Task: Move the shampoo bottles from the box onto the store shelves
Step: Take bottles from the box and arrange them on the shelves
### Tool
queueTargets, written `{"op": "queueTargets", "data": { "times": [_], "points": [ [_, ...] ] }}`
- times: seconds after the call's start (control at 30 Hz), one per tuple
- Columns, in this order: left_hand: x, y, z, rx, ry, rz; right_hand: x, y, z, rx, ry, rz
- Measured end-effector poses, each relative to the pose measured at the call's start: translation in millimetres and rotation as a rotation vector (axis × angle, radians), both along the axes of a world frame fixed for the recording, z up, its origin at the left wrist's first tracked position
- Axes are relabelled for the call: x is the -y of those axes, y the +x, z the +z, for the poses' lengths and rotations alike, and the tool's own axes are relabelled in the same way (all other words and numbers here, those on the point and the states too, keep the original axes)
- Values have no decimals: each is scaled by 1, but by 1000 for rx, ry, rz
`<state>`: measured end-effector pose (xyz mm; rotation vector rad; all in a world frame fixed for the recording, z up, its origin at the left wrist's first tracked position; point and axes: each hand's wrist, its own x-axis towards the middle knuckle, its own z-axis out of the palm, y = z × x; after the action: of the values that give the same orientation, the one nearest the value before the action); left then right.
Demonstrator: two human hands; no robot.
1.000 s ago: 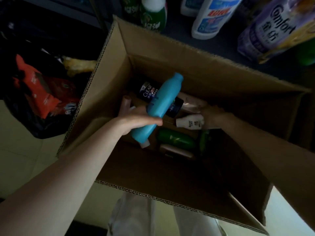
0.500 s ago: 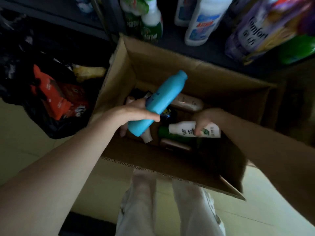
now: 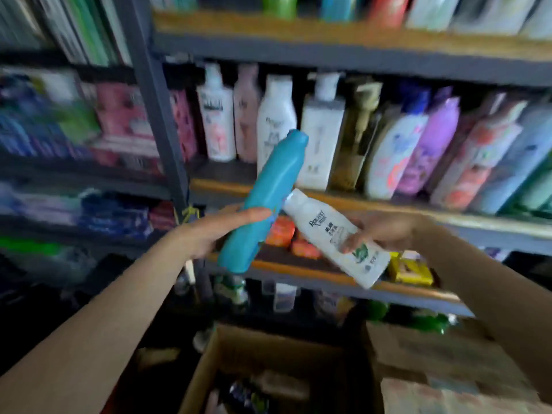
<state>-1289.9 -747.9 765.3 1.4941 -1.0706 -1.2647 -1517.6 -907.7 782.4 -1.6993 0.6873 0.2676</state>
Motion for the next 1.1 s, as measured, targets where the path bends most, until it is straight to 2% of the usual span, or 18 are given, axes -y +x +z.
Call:
{"op": "queueTargets", "data": {
  "times": [0.13,0.27,0.43,0.53,0.63,0.77,0.83,0.97,1.1],
  "points": [
    [13,-22,73,-27,-161,11,-23,-24,67,382,22,-209],
    [19,-42,112,62,-248,36,-28,-30,98,622,46,-270],
    [26,-62,150,224,-414,95,-23,-20,133,792,-131,-365],
    [40,-65,169,390,-555,212,-9,-16,156,915,-350,-436],
    [54,-68,184,471,-675,368,26,-16,188,974,-566,-548],
    [73,-72,207,479,-788,541,69,-22,234,1067,-521,-598],
    [84,-70,217,490,-831,597,85,-27,254,1074,-563,-586],
    [105,-67,233,515,-839,674,109,-31,271,1003,-662,-518],
    [125,-68,235,516,-812,700,130,-24,248,834,-650,-425]
  ]
}}
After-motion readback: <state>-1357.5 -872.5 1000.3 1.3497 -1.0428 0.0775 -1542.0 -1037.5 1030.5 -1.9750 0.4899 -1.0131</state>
